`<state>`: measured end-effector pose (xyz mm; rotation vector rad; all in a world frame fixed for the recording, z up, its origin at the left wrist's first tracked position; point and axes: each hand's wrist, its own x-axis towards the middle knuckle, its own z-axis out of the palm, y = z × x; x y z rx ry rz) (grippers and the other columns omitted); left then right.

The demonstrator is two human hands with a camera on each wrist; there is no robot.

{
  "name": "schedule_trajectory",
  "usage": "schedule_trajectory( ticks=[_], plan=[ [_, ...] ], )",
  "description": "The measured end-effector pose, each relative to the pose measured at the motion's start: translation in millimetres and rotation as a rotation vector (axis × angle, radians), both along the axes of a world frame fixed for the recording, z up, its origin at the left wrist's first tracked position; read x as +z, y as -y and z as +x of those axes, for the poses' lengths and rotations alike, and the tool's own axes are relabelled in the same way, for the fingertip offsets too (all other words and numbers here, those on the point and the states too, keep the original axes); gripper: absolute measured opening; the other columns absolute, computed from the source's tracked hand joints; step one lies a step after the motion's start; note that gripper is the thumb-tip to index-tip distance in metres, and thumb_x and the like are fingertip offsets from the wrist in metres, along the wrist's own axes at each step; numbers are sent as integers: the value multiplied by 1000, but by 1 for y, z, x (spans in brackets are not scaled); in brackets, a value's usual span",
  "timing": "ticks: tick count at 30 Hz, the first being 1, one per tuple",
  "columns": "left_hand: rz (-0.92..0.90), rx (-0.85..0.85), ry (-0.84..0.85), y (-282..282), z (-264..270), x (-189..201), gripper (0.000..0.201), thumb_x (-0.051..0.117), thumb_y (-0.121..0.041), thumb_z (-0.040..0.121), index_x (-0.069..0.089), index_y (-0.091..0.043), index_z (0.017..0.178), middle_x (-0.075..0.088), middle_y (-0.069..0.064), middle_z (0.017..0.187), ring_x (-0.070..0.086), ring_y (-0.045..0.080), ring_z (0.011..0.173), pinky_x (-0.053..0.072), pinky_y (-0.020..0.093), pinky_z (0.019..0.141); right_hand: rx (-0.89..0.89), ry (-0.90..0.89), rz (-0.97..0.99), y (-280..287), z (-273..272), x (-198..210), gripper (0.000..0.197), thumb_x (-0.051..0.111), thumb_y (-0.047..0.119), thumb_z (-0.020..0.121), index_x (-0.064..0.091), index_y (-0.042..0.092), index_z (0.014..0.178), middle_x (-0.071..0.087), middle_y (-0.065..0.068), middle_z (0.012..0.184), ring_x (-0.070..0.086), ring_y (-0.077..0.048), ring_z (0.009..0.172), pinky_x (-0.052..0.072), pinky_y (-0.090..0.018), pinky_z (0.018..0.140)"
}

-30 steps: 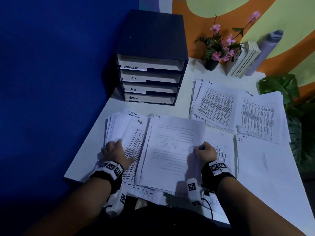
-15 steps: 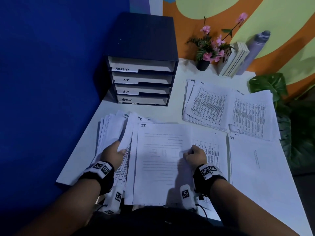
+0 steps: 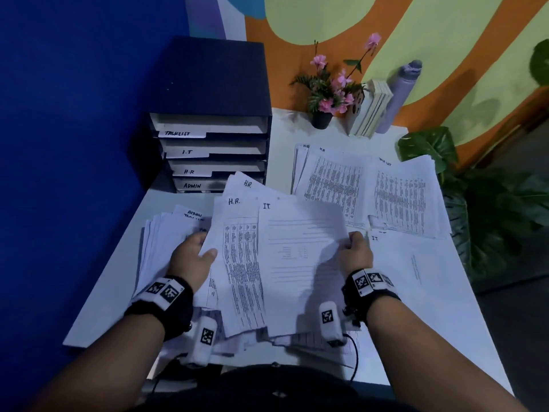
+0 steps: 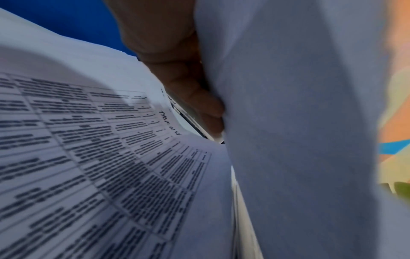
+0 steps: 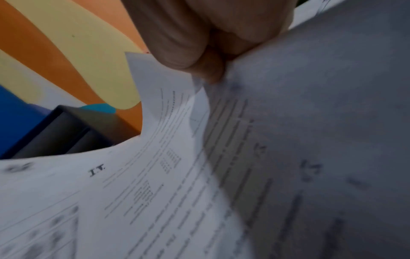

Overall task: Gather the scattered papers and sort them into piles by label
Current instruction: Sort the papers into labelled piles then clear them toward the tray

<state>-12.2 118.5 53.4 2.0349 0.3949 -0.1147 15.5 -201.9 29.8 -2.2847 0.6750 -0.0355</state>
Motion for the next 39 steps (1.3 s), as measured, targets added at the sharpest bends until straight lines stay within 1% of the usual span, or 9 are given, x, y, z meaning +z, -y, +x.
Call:
schedule_trajectory(
  ticks=[6,10,13,17,19,22,27,33,39],
  plan=[
    [100,21,-31,9,12,-2,18,59,-8,90,64,-6,107,67,10,101,63,28,91,49,34,85,-191,-93,-101,101,-18,14,19,39,-1,88,48,6,103,52,-15,79,57,-36,81,43,-35,70],
    [87,34,-88,26,11,-11,15,63,-13,88,67,-5,100,70,12,98,65,30,90,53,42,87,-241,-170,-215,156,-31,25,30,39,-2,90,47,0,118,57,-29,107,57,-45,101,45,-43,83],
    [41,59,-100,45,5,-15,9,66,-12,87,68,-6,93,70,11,93,66,30,87,54,38,83,-262,-200,-284,187,-37,26,25,37,-2,90,49,-1,112,57,-31,113,57,-45,104,47,-45,87],
    [9,54,-111,68,0,-17,13,67,-11,86,69,-6,98,71,10,94,66,27,87,50,31,80,-288,-200,-403,204,-41,18,31,42,0,90,48,1,120,52,-29,122,52,-46,113,44,-51,91],
    [2,46,-127,77,-1,-20,15,67,-12,86,68,-7,101,71,10,96,66,27,88,51,32,81,-273,-256,-529,201,-34,15,52,55,6,86,38,7,136,39,-25,137,40,-43,124,38,-55,99],
    [-31,54,-147,88,-2,-20,19,67,-12,87,67,-8,106,70,10,99,66,28,91,52,36,86,-73,-224,-432,172,-13,17,63,62,19,89,34,18,146,31,-16,148,37,-36,130,37,-51,104],
    [-62,65,-120,100,-5,-16,20,69,-13,86,65,-13,106,69,5,101,65,26,93,51,36,87,180,-135,412,92,-4,8,45,63,44,89,55,24,128,64,-1,122,61,-21,109,47,-41,101],
    [-68,83,-91,101,-10,-16,22,67,-19,89,67,-11,109,70,4,103,65,24,96,52,36,89,166,-34,376,58,-5,3,7,59,18,91,60,12,93,63,-3,80,60,-20,70,48,-26,58],
    [25,158,-88,95,-12,-17,17,65,-17,90,69,-10,105,71,5,97,65,25,90,51,33,82,61,-11,317,74,1,-5,15,57,18,89,62,7,83,64,-13,72,60,-26,64,54,-37,60]
  ],
)
